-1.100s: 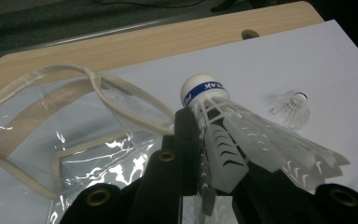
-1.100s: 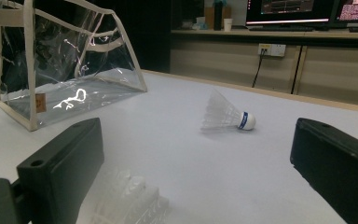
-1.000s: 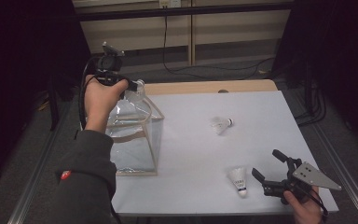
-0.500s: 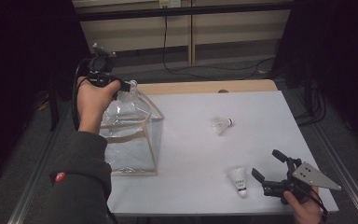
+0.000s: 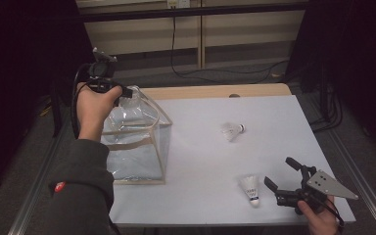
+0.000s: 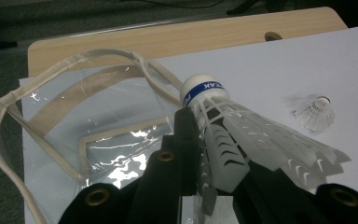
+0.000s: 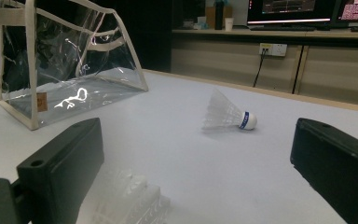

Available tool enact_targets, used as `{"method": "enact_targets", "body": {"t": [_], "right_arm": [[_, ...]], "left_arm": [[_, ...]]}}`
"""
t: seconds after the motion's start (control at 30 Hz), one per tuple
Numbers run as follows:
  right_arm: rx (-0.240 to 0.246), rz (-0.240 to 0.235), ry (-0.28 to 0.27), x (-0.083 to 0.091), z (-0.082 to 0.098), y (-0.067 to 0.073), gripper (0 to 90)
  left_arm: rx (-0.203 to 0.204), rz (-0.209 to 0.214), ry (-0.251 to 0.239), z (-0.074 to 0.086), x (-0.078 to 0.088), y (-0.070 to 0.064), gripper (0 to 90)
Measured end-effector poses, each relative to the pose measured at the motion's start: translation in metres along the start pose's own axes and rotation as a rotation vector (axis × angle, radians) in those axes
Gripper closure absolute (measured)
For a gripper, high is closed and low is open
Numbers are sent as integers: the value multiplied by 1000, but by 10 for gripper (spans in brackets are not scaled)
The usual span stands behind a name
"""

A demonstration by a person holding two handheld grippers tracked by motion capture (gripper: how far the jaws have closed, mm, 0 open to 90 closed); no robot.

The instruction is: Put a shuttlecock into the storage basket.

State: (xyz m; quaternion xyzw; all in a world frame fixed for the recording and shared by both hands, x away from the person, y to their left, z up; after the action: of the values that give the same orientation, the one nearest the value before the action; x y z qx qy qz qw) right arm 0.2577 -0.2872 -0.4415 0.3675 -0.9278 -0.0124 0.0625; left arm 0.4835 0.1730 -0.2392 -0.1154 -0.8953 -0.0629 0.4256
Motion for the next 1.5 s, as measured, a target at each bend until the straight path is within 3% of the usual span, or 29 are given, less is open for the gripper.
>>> {"method": "enact_targets", "body": {"t": [0.77, 1.5], "right_arm": [[-1, 0, 0, 0, 0, 0, 23], [4, -3, 0, 0, 0, 1, 23]], "left_arm": [[28, -46, 28, 10, -8, 20, 837], [52, -69, 52, 18, -22, 26, 832]]}}
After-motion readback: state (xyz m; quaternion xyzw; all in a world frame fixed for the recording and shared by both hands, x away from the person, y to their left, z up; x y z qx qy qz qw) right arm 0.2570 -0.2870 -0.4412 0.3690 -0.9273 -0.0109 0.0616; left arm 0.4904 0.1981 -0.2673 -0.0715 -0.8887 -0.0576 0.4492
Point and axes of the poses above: each handheld gripper's, and its own axes: x roughly backward along the jaws, z roughly out of its underside, y roughly to its left, the point moved 3 cm from there along -x, roughly forward along the jaws, and after that the axes turned 12 degrees about -z, right-handed, at the moved point
